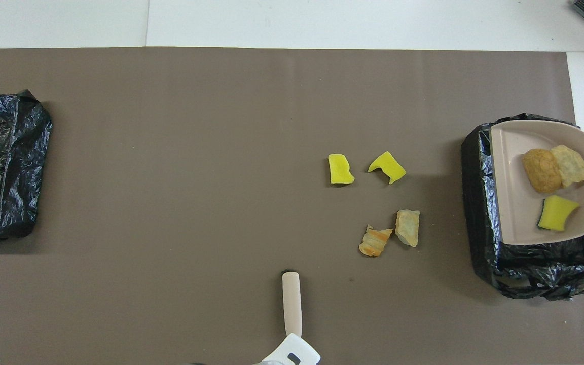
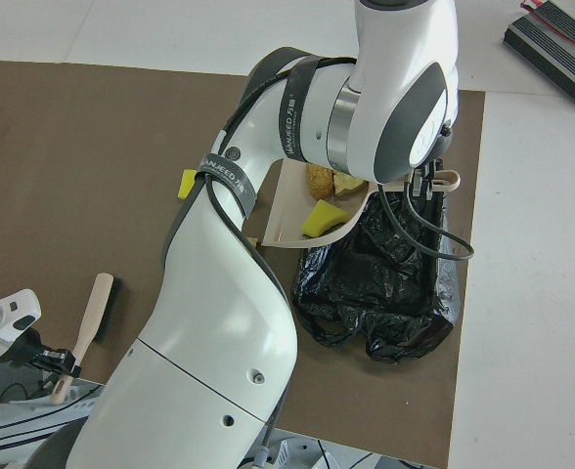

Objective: Sweep and dump trash in bin
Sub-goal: 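Tilt the dustpan over the bag with the right gripper to dump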

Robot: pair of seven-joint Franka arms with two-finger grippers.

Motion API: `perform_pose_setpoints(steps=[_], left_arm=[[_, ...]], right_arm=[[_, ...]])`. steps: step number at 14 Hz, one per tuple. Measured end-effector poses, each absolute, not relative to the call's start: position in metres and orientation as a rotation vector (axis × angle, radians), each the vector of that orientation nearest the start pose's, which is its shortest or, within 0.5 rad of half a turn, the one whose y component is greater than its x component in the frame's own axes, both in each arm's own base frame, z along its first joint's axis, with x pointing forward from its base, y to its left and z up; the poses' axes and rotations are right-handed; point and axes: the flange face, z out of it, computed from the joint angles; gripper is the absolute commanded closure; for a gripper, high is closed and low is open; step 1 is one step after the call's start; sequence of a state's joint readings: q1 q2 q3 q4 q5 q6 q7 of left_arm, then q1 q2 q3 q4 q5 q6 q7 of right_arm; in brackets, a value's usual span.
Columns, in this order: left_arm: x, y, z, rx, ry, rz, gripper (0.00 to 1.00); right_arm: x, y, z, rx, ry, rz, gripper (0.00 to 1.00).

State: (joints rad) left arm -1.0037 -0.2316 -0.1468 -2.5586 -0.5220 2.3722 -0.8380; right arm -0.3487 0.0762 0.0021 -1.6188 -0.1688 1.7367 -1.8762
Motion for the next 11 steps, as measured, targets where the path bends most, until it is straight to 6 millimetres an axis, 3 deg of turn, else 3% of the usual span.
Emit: perform_pose_setpoints(steps=[1,4,7,10,11], left_arm=[[0.175,-0.401,0.352,-3.338,-0.085,0.431,0.96],[0.182,-0.397,0.349,-3.339,-0.038,0.435,0.71],[0.197,-0.388,0.344,-3.334,-0.031,0.444,0.20],[0.211,-0.381,0.339,-3.332,-0.072,0.446,0.00],[0.216,-0.378,0.339,-3.335,-0.077,0.443,0.00]], right_arm=[[0.548,-0.219,0.575,-2.325,-2.276,0.225,1.00],[0.544,-0.238,0.572,-2.368,-2.272,0.245,1.00],[0.535,-0.264,0.560,-2.365,-2.299,0.266,1.00],[0.526,-0.289,0.552,-2.347,-2.350,0.273,1.00],[0.525,-0.292,0.550,-2.342,-2.368,0.292,1.00]])
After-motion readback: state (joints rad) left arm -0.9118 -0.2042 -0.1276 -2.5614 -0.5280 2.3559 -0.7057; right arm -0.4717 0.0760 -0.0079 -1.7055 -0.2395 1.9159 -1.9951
